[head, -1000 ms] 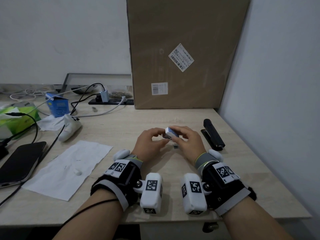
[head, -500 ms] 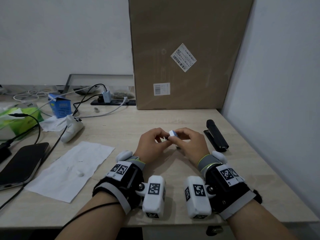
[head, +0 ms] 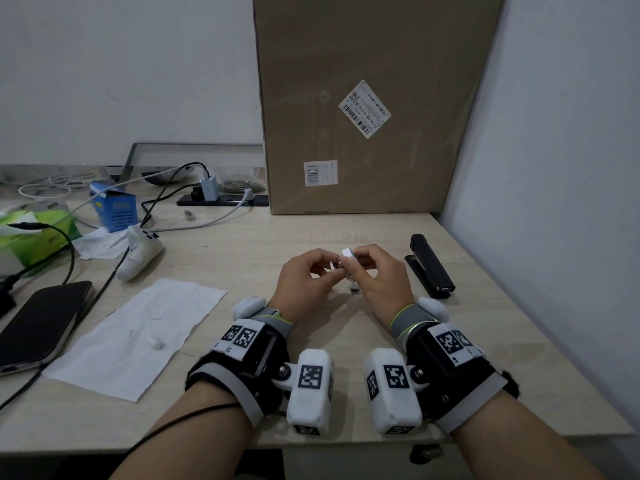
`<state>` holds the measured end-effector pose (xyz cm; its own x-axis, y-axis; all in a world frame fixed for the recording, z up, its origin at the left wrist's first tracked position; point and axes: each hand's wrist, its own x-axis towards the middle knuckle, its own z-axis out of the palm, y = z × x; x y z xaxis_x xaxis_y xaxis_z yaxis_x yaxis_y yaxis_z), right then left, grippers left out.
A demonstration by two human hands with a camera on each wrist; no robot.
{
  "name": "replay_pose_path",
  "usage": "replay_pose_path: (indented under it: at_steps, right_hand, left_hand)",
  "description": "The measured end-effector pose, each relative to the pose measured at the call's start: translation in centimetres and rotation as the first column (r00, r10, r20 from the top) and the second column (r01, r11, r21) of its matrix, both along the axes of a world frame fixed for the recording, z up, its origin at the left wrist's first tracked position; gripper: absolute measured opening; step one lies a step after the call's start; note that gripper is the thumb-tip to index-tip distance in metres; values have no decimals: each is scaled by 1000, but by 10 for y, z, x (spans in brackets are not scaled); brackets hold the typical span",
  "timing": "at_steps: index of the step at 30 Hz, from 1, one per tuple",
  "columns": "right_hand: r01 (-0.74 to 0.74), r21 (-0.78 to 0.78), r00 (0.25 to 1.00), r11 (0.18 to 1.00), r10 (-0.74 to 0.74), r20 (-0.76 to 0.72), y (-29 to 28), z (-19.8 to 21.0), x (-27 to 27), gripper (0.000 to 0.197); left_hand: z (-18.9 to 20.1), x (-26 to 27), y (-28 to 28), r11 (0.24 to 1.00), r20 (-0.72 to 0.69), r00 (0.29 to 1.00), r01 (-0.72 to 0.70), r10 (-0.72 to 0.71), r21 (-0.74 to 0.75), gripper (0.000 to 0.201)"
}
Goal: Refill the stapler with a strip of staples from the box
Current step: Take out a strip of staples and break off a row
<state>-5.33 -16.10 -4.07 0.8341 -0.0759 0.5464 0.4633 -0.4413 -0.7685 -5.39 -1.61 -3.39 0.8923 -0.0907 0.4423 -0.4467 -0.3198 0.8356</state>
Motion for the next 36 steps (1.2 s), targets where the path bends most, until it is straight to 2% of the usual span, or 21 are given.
replay_pose_path:
  at_steps: [8,13,19,20,21,23,25,28,31,33,36]
  right_hand:
    - [-94,48,994,994,97,-55,1,2,-5,17]
    - [-73,-20,992,997,71,-105,0,1,-2,19]
    - [-46,-143,998,989,41,-39,-1,2,-3,22]
    - [-12,-91,1000,996,10,-16,-2,3,-1,21]
    - [40,30,999,999,-40,-1,-4,4,0,21]
    - [143,326,990,934,-130,-62,-9,7,4,27]
    - [138,529,983,837,-51,-176,-9,9,4,29]
    - [93,640,958,763,107,-267,-5,6,2,27]
    - [112,593,949,798,91,-301,-5,7,2,31]
    - [164,501,950,850,0,-311,-8,5,5,31]
    - [206,181,945,962,-147,-293,-13,-4,9,15]
  left_hand:
    - [-4,1,-1,996,22,999,-30,28,82,9]
    - [-5,1,-1,990,14,999,-50,49,133,14]
    - [-2,-2,-2,991,-46,999,-13,19,132,26]
    - [-1,-2,-2,996,-77,997,3,4,84,25]
    - [-1,-3,-2,1000,-115,993,20,-19,8,23]
    - [0,-6,-2,988,-168,983,46,-71,-146,20]
    - [2,-9,-3,969,-190,976,56,-103,-239,18]
    - [4,-11,-5,961,-207,973,46,-105,-271,18]
    - [4,-9,-4,949,-236,968,5,-83,-315,20]
    - [5,-8,-4,924,-276,960,-69,-41,-377,20]
    - [8,-8,-4,880,-257,964,-177,65,-442,17]
